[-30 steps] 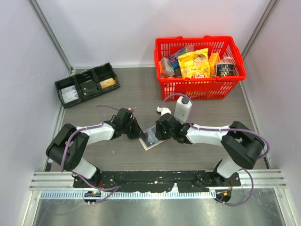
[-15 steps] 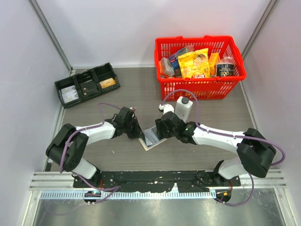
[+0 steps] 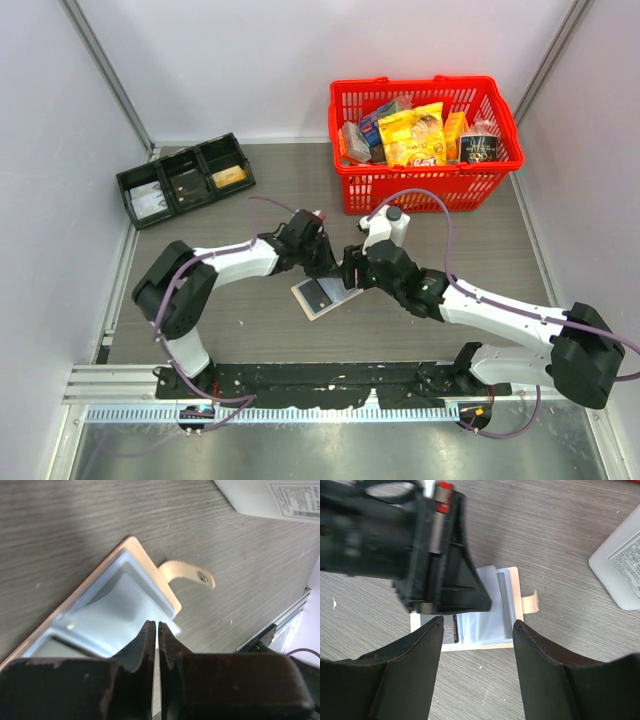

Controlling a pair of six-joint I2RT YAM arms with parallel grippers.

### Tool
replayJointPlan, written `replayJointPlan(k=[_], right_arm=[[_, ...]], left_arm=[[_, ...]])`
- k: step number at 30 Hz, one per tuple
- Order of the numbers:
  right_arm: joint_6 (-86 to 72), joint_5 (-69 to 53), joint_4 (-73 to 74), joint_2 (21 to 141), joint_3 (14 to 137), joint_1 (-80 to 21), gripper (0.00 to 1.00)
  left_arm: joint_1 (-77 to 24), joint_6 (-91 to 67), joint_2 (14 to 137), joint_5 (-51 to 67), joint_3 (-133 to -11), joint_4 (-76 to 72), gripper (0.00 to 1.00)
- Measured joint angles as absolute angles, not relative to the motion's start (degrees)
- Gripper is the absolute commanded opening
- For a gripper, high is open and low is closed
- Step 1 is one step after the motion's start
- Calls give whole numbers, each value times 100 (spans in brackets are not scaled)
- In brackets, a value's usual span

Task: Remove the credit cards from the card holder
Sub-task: Remove the credit card from the card holder.

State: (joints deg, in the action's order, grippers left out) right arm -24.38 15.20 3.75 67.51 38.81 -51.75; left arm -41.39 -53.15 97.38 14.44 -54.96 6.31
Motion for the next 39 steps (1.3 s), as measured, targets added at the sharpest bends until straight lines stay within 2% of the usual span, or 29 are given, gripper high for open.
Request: replayJointPlan(k=[4, 8, 11, 15, 16, 23, 33, 39], right_arm=[[-2410, 1511, 303, 6663, 3844, -5175, 57], [-2403, 1350, 263, 6678, 3822, -5175, 54], [-2408, 1138, 102, 6768, 3822, -5172, 53], [-2416, 770, -108, 7096, 3822, -5094, 48], [-2418, 668, -158, 7223, 3824, -5070, 45], [-2561, -141, -534, 8040, 3826, -4866, 33], [-2963, -836, -1007, 8995, 3841, -4510, 31], [-3232, -862, -1083, 9026, 3833, -4318, 31]], left_arm=[[-4189, -5312, 10313, 1452, -5804, 607, 10], [-4189, -5290, 10300, 1376, -5769, 620, 18], [-4189, -5225, 9727, 1028, -5404, 613, 23], [-4189, -5214, 8670, 552, -4917, 661, 24], [-4189, -5216, 8436, 443, -4827, 666, 24], [-4189, -5229, 7920, 128, -4261, 878, 16], [-4189, -5251, 8510, 373, -4064, 1118, 3], [-4187, -5253, 8512, 368, -4064, 1129, 0]])
